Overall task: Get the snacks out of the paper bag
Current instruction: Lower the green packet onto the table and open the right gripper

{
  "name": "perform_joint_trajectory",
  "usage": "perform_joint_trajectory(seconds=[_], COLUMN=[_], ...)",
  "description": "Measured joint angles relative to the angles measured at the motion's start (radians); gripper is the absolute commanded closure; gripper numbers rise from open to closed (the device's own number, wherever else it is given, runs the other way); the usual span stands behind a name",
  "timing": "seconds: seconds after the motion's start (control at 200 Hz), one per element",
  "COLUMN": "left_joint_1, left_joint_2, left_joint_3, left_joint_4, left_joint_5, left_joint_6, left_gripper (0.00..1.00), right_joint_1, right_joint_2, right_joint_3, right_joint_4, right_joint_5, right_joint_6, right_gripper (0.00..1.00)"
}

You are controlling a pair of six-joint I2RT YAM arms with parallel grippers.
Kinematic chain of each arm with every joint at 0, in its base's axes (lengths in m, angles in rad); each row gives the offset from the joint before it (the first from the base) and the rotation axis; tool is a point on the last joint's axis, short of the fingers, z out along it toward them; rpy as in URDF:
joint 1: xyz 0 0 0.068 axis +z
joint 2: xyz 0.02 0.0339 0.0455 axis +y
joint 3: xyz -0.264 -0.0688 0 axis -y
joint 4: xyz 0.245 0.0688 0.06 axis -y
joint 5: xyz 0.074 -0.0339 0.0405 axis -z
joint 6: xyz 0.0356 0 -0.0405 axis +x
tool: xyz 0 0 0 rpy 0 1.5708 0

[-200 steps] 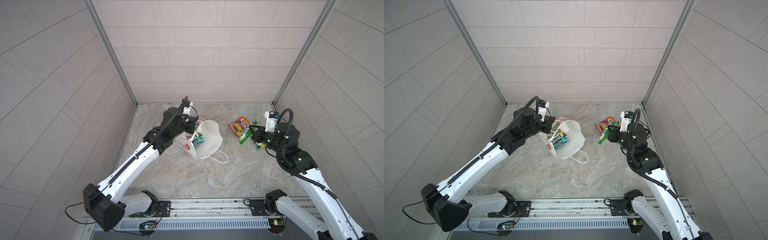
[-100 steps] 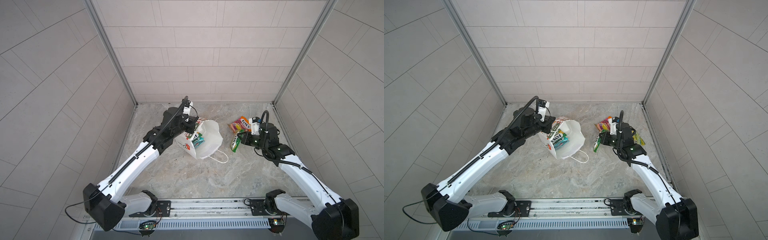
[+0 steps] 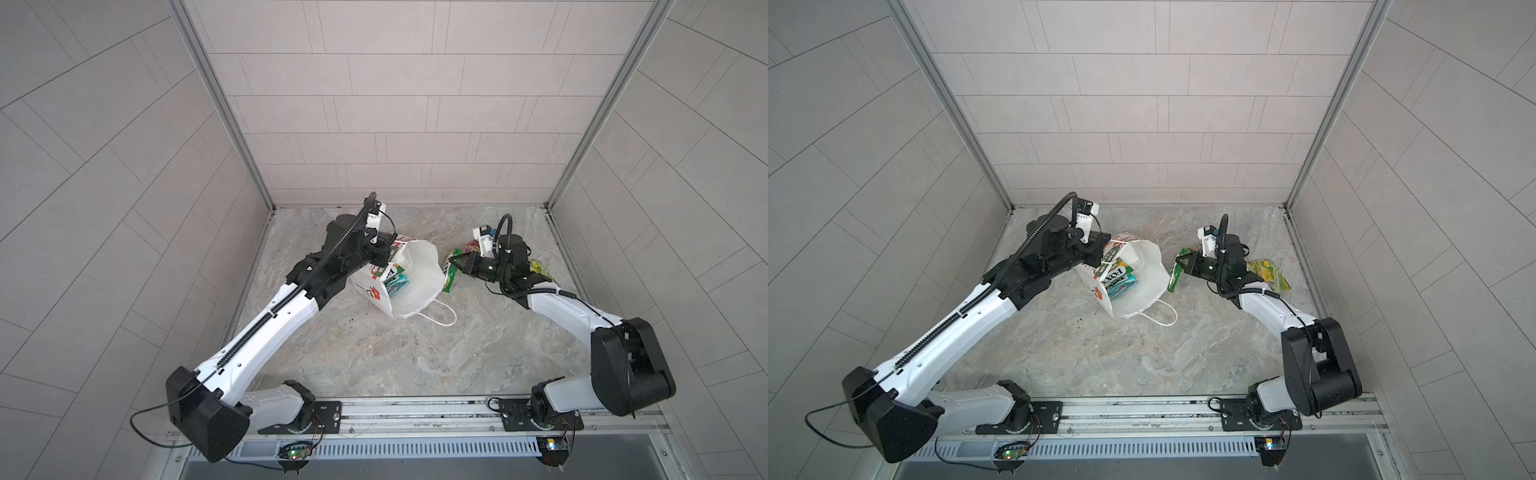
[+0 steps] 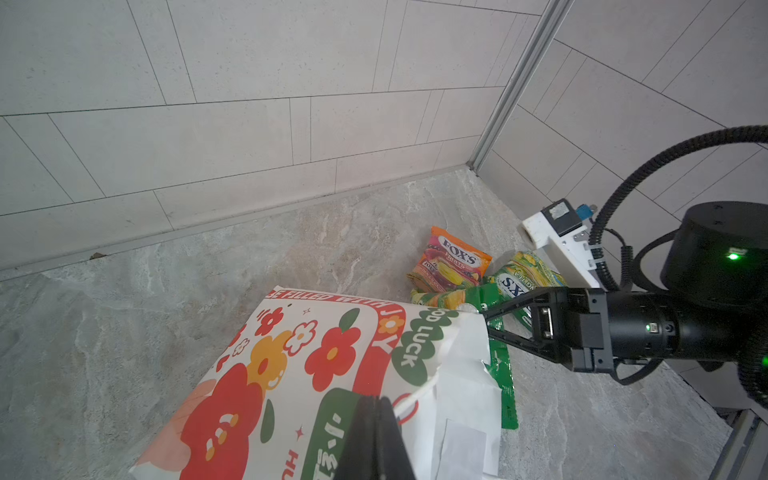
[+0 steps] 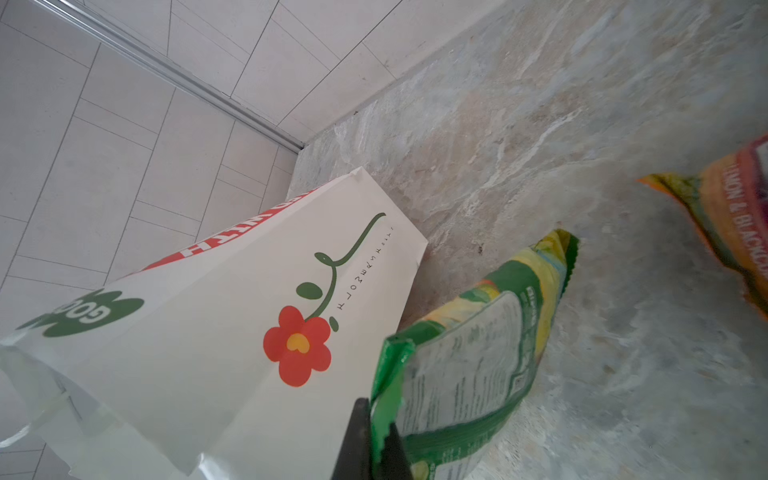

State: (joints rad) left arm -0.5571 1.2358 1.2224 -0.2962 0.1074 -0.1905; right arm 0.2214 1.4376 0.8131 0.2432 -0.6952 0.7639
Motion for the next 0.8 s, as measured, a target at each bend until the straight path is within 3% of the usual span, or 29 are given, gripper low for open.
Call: perform_joint_trajectory(seconds=[0.22, 0.455, 0.796], left_joint_1=[0.000, 0.000, 0.000], left_joint_2=[0.000, 0.000, 0.000], left_joint_3=[0.000, 0.000, 0.000], left_joint_4=[0.000, 0.000, 0.000], left_joint_5=[0.000, 0.000, 0.000], left_joint_6=[0.000, 0.000, 0.000], left_gripper=[1.00, 1.00, 1.00], right_joint_1=[-0.002, -0.016, -0.033], right_joint_2=[0.049, 0.080, 0.238], right_joint_3=[0.000, 0.002, 0.097], right_joint_4=[0.025, -0.055, -0.206], right_joint_5=[-0.014, 0.023, 0.068], right_joint_6=[-0.013, -0.101, -0.220], right_gripper=[1.00, 1.00, 1.00])
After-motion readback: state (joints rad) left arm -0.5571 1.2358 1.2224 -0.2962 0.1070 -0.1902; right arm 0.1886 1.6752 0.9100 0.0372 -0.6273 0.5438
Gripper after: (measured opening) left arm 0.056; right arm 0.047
